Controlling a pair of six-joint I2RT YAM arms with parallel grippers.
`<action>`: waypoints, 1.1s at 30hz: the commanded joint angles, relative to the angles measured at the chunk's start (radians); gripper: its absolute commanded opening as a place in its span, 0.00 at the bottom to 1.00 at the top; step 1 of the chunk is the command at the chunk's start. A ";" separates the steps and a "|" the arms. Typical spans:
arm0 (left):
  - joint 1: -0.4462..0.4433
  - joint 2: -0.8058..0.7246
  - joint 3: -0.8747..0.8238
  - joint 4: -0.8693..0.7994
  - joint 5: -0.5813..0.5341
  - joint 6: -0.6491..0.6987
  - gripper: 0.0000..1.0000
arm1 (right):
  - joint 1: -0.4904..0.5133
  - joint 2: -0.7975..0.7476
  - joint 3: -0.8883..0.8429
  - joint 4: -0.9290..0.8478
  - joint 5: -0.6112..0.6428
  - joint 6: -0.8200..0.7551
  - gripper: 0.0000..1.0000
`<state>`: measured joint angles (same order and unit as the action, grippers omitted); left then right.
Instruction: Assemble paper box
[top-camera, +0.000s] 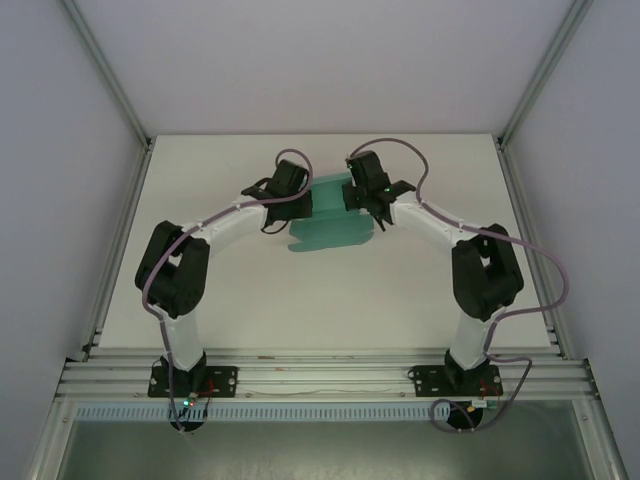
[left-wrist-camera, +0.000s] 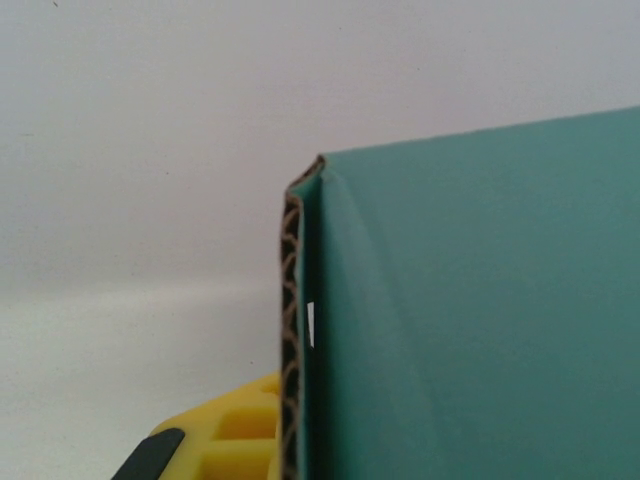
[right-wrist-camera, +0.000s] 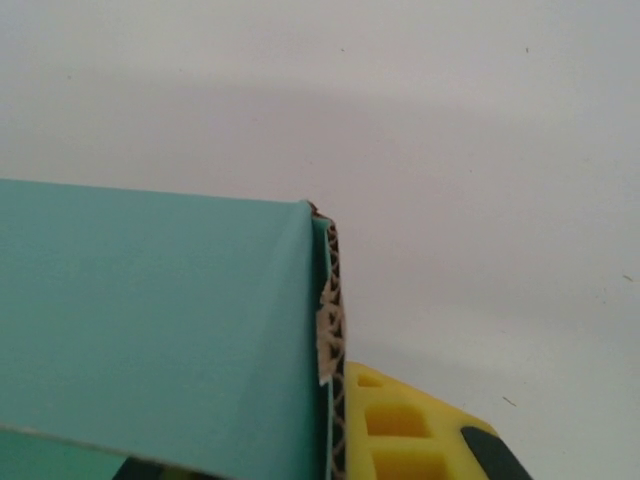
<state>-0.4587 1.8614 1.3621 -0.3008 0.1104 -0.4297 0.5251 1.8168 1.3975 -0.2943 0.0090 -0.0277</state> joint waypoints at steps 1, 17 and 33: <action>-0.008 -0.028 0.024 -0.031 -0.010 -0.031 0.00 | -0.012 0.027 0.043 -0.072 0.161 0.038 0.02; 0.016 -0.026 0.060 -0.173 -0.084 -0.087 0.00 | -0.044 0.186 0.079 -0.068 0.886 -0.014 0.00; 0.008 0.032 0.096 -0.116 -0.019 -0.087 0.00 | -0.071 -0.112 -0.284 0.578 -0.258 -0.132 0.54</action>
<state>-0.4686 1.9064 1.4403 -0.3912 0.1223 -0.5045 0.4675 1.7695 1.1271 0.1532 -0.0097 -0.1322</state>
